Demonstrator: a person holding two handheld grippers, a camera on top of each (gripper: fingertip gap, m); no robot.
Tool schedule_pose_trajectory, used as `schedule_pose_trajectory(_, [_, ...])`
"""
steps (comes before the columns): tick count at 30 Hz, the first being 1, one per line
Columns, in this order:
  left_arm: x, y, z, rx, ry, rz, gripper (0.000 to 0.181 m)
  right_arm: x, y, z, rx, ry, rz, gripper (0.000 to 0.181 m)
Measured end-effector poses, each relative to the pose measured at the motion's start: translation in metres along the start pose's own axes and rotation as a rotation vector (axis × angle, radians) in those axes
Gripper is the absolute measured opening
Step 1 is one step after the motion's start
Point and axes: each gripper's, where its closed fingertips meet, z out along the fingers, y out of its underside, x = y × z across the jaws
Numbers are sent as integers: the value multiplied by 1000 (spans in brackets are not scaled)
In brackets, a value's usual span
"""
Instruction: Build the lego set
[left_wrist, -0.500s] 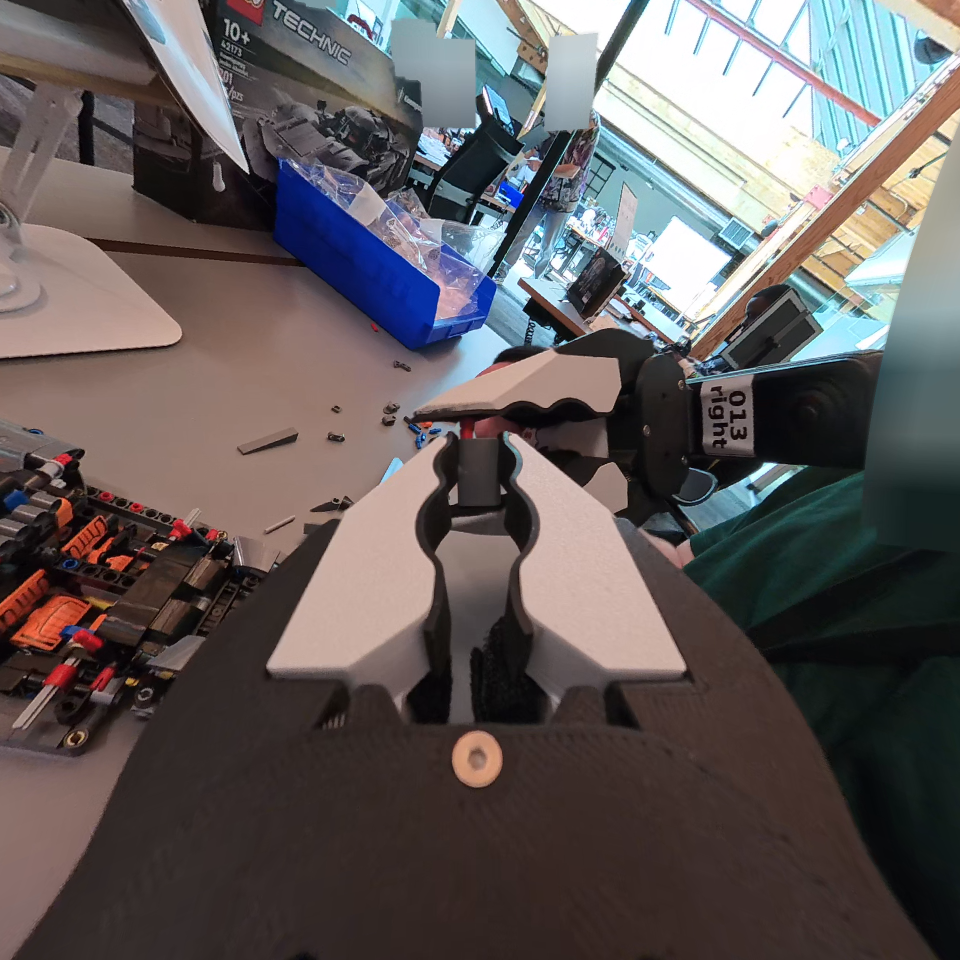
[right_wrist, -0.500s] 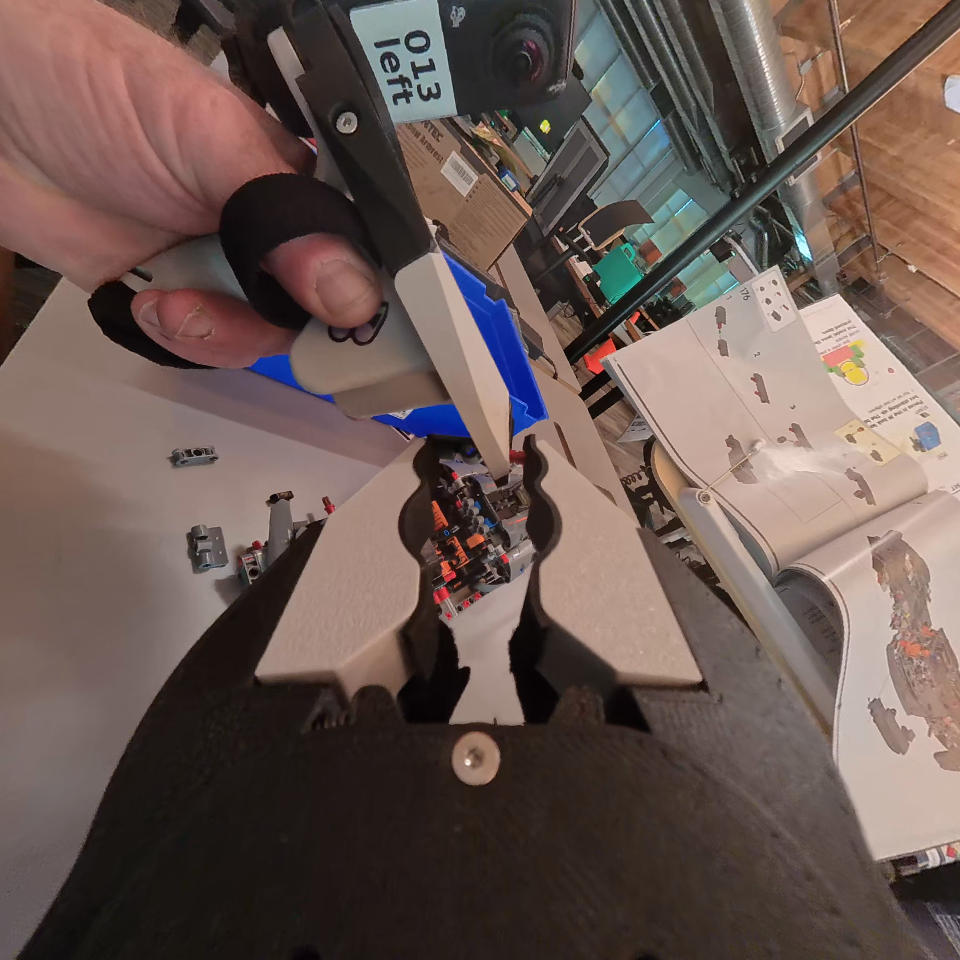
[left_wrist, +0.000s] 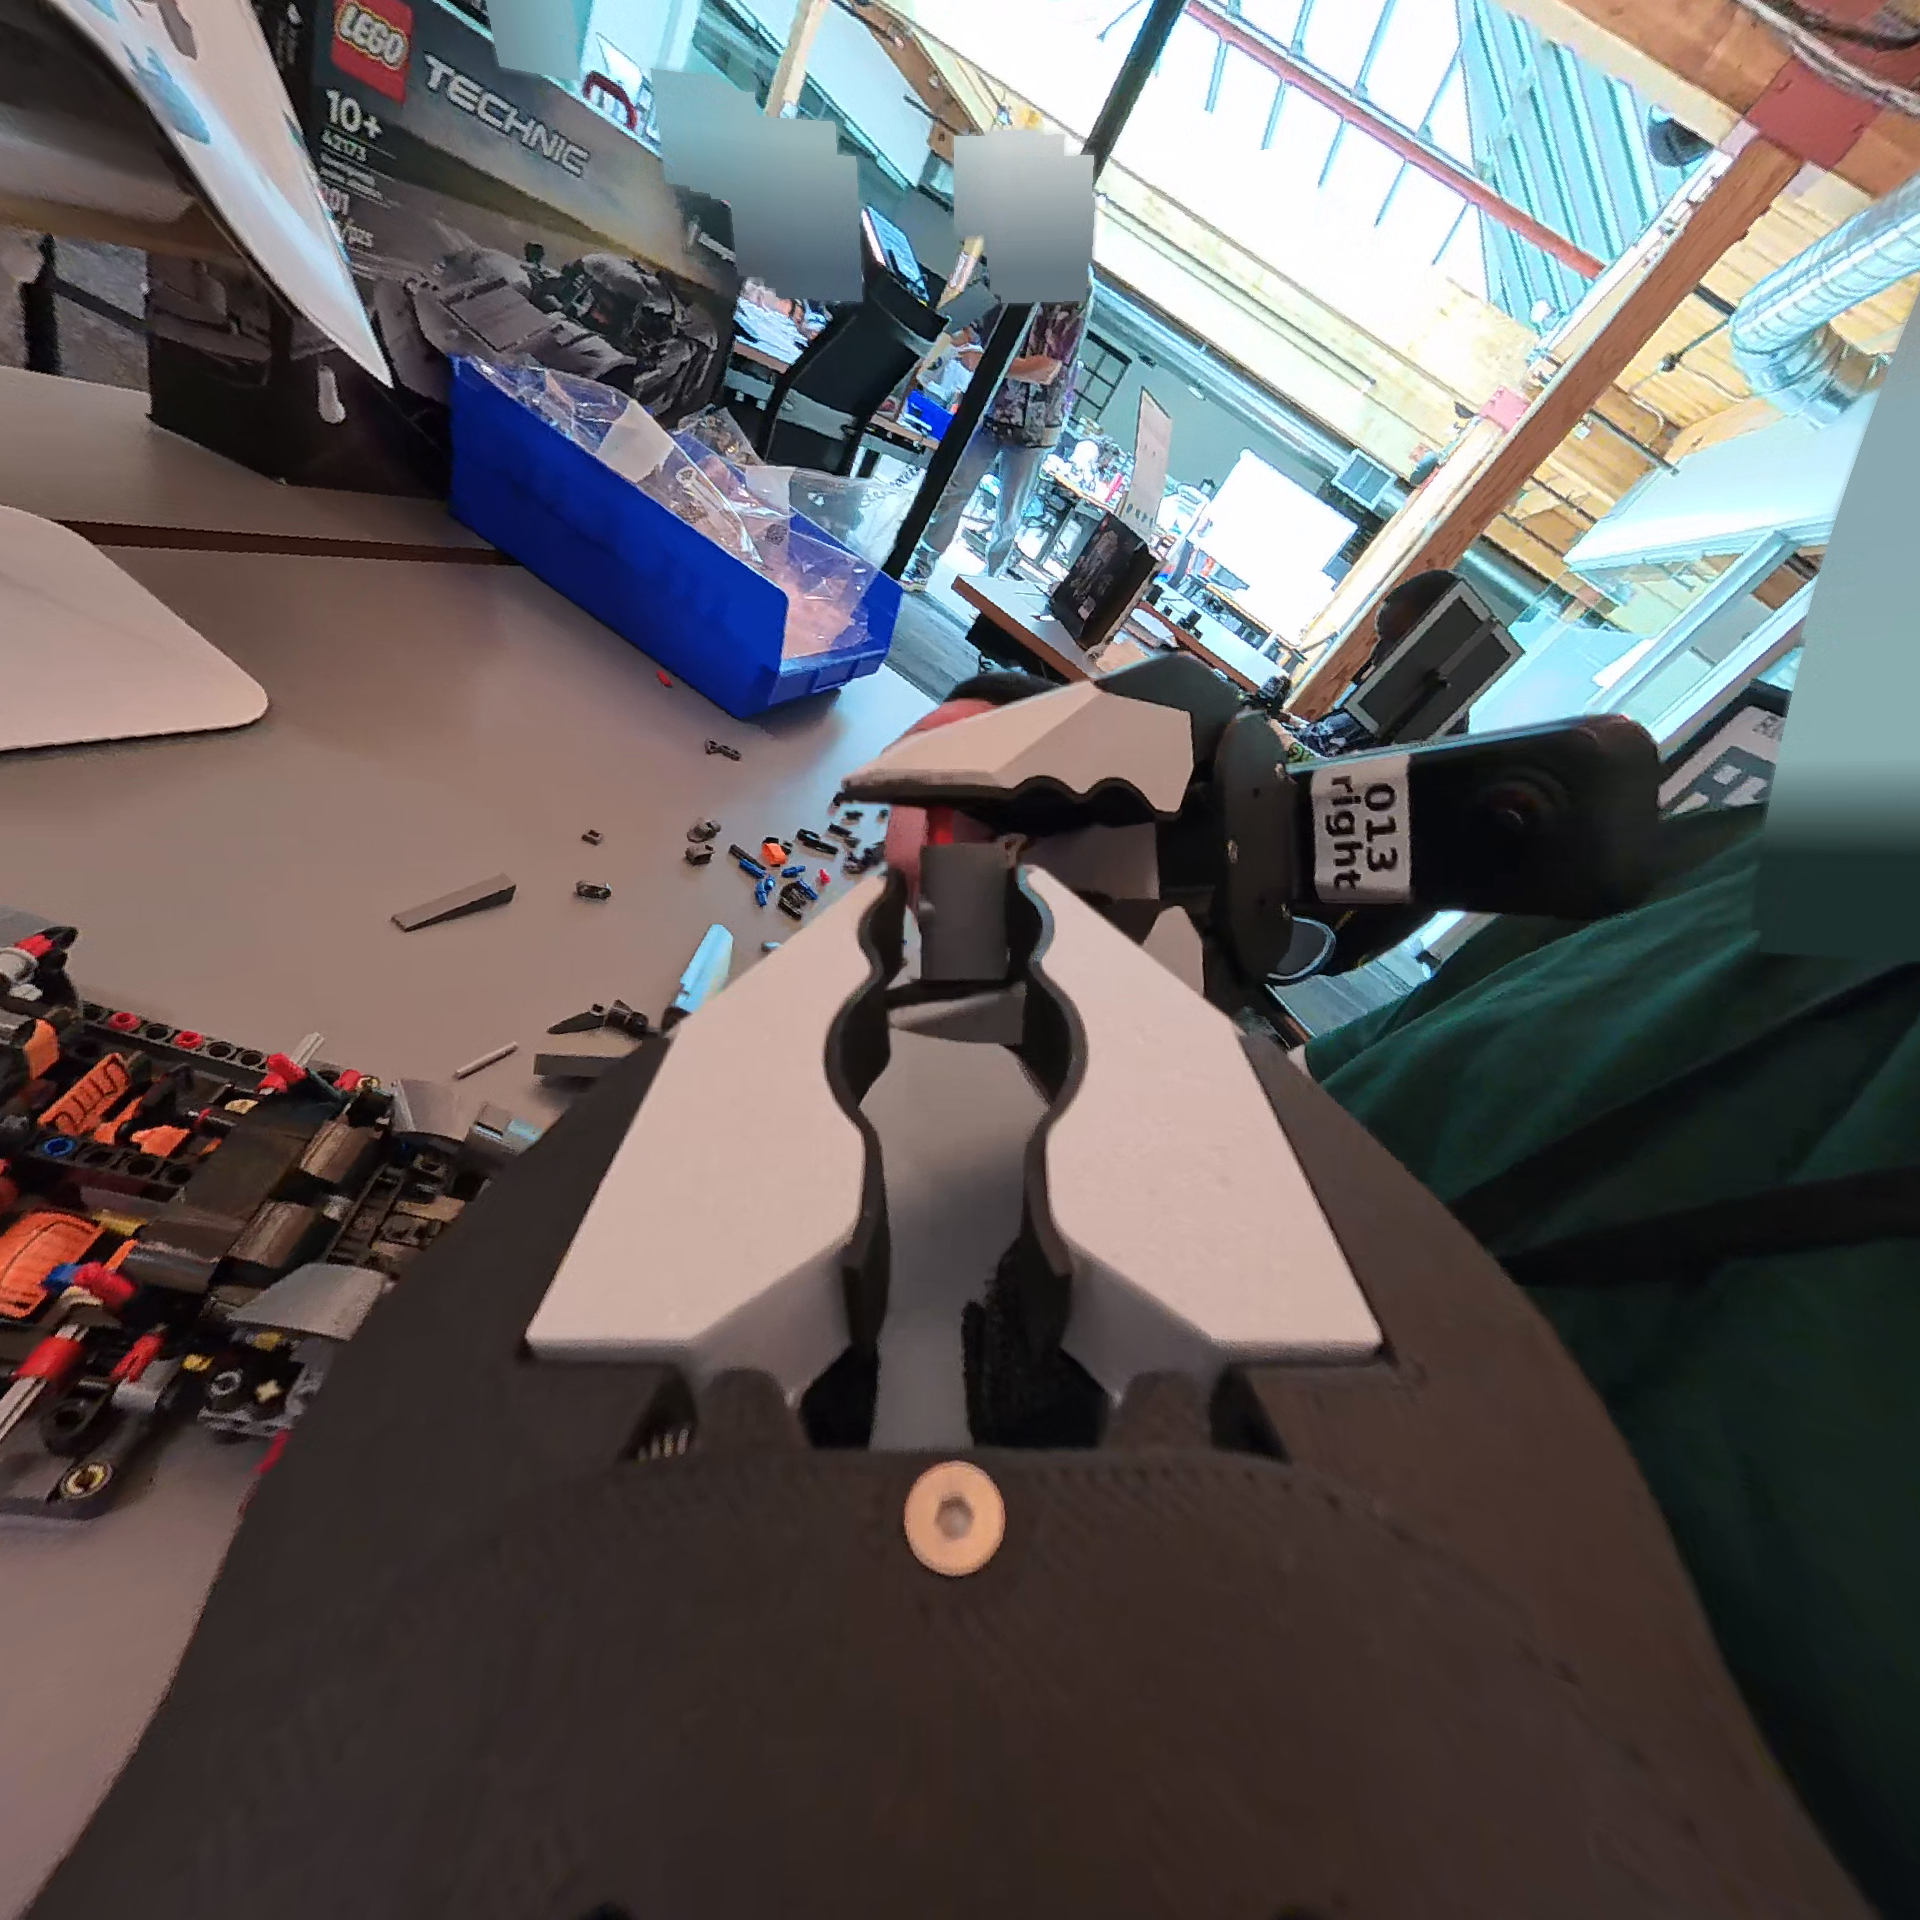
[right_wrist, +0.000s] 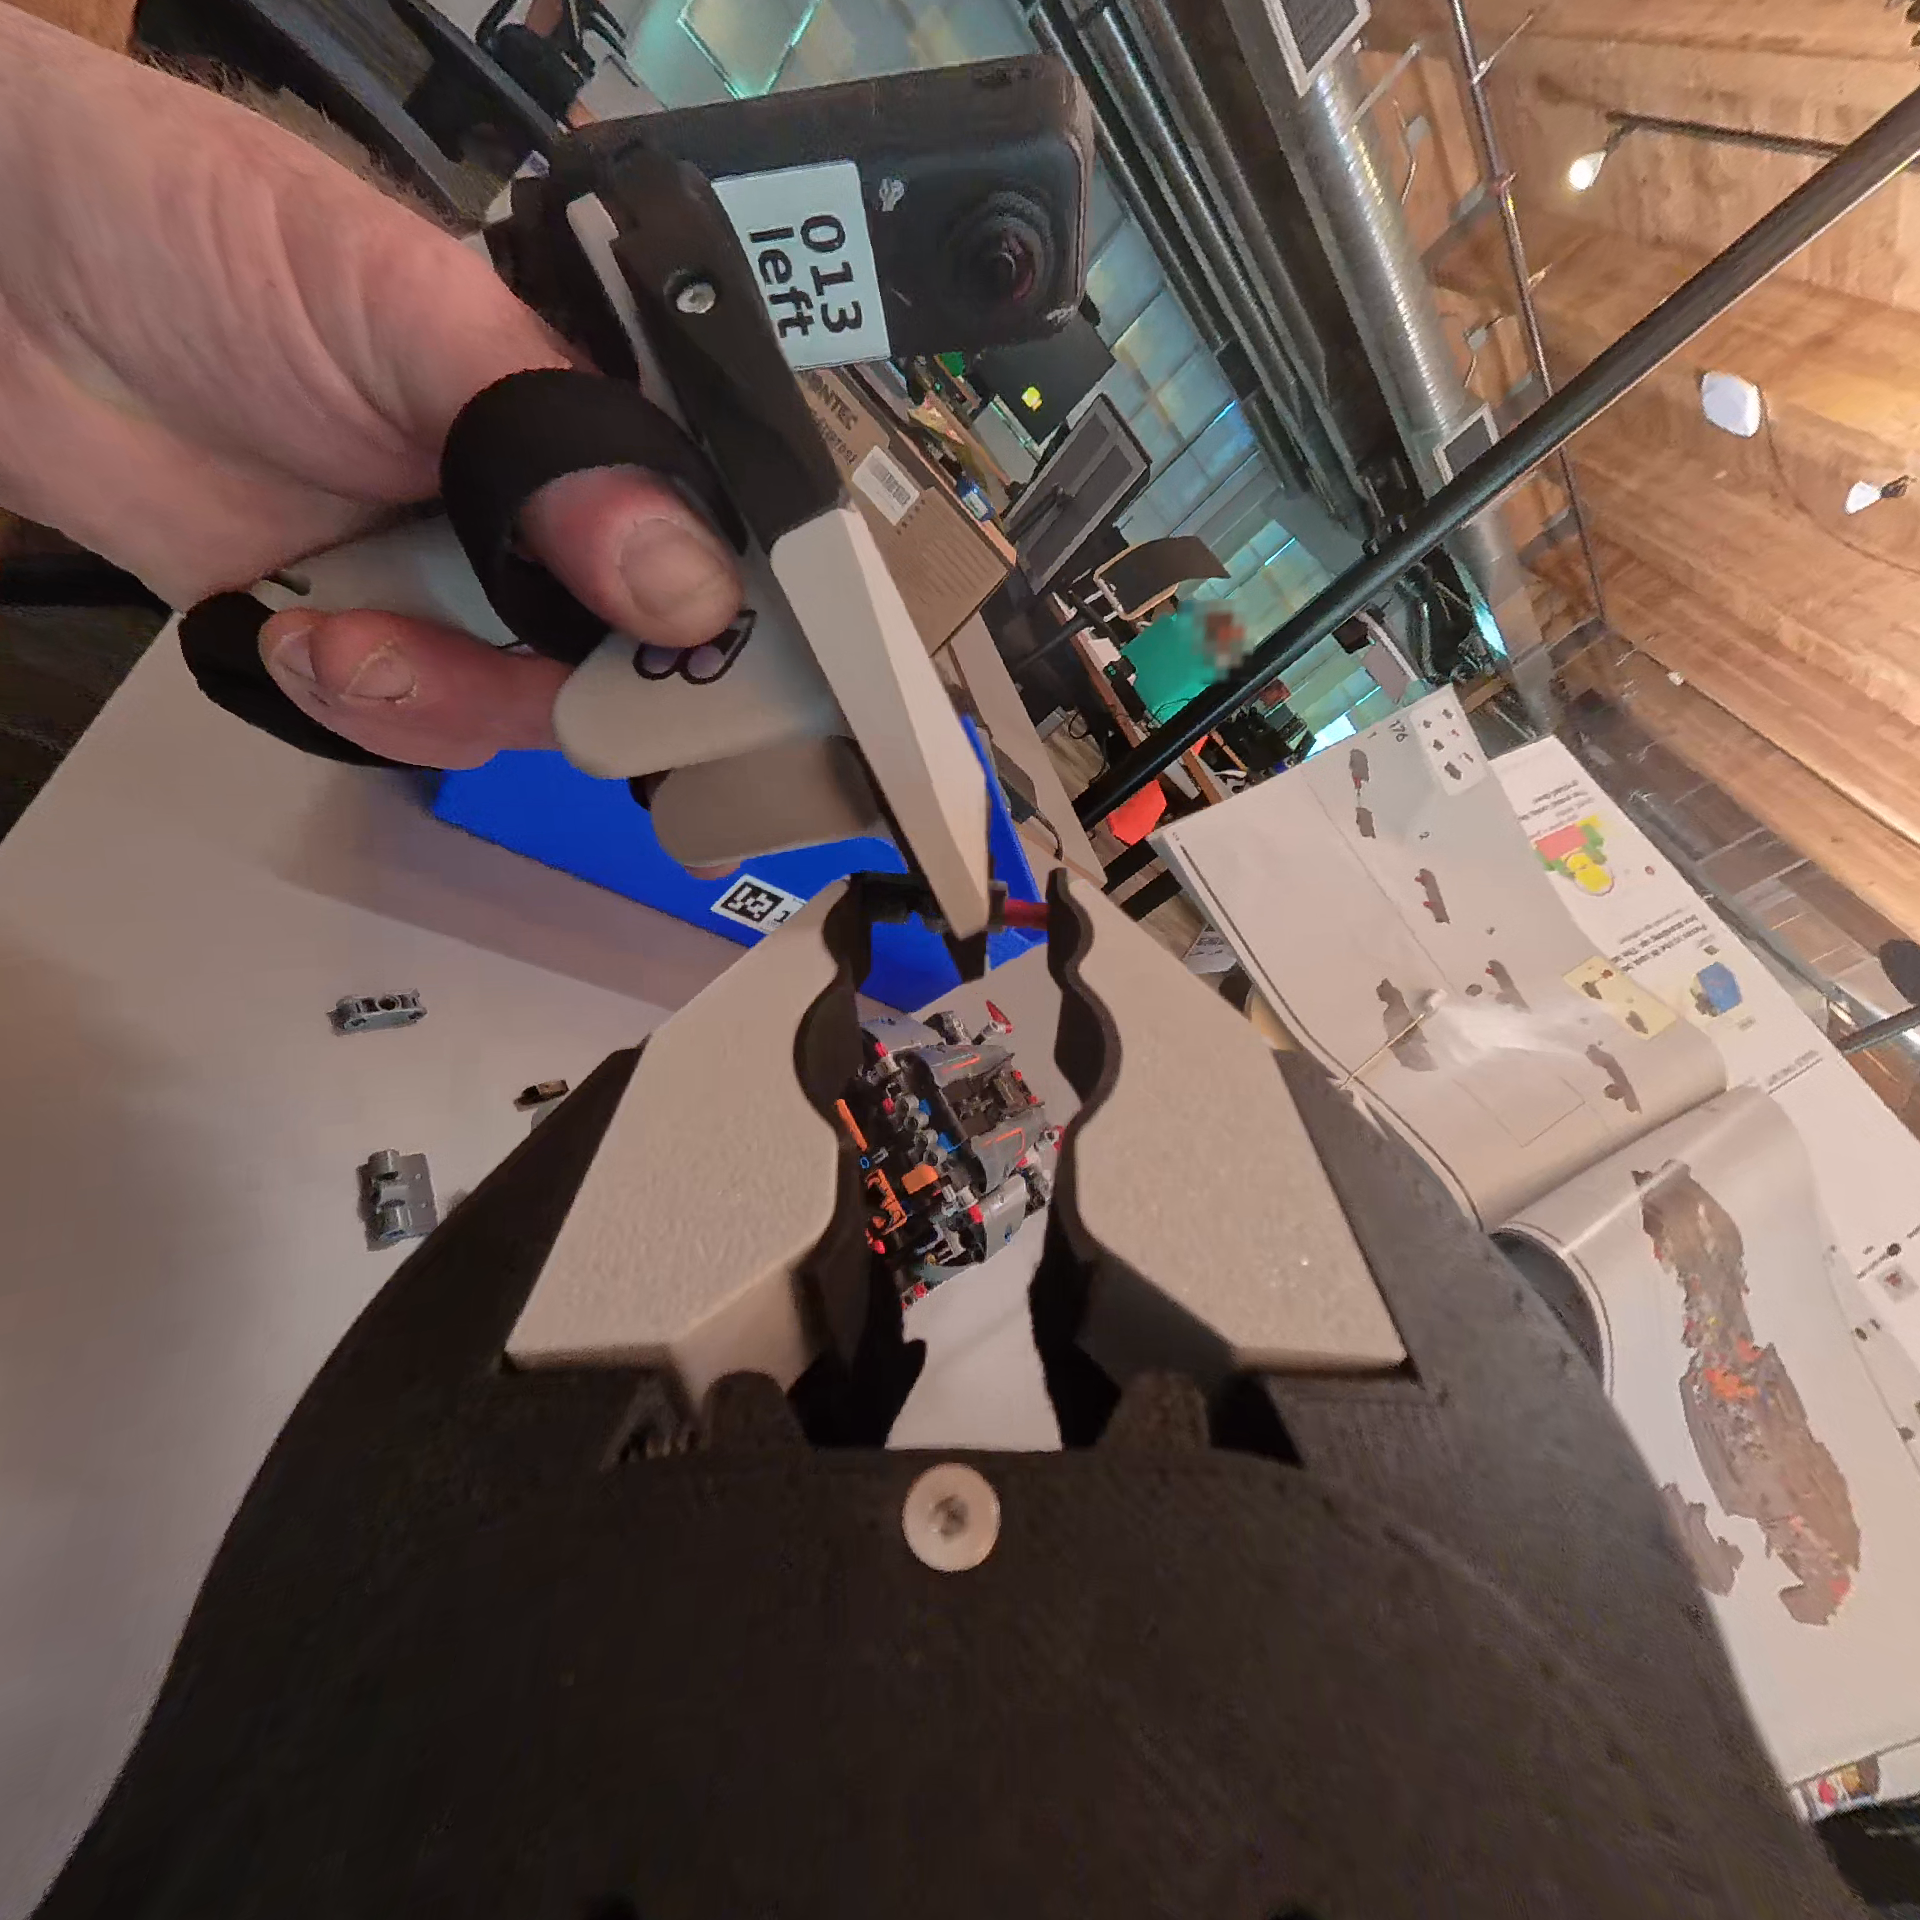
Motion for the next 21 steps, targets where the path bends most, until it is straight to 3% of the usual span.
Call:
schedule_pose_trajectory(6, [15, 0, -7, 14, 10, 86, 13, -2, -17, -5, 37, 2, 11, 32])
schedule_pose_trajectory(10, [10, -9, -16, 2, -179, 361, 14, 5, -18, -20, 41, -9, 126, 44])
schedule_pose_trajectory(16, [8, -11, -22, -194, -554, 1024, 14, 7, -28, -35, 128, -202, 616, 35])
schedule_pose_trajectory(21, [13, 0, -18, -288, -607, 1261, 14, 0, -36, -31, 209, -360, 946, 26])
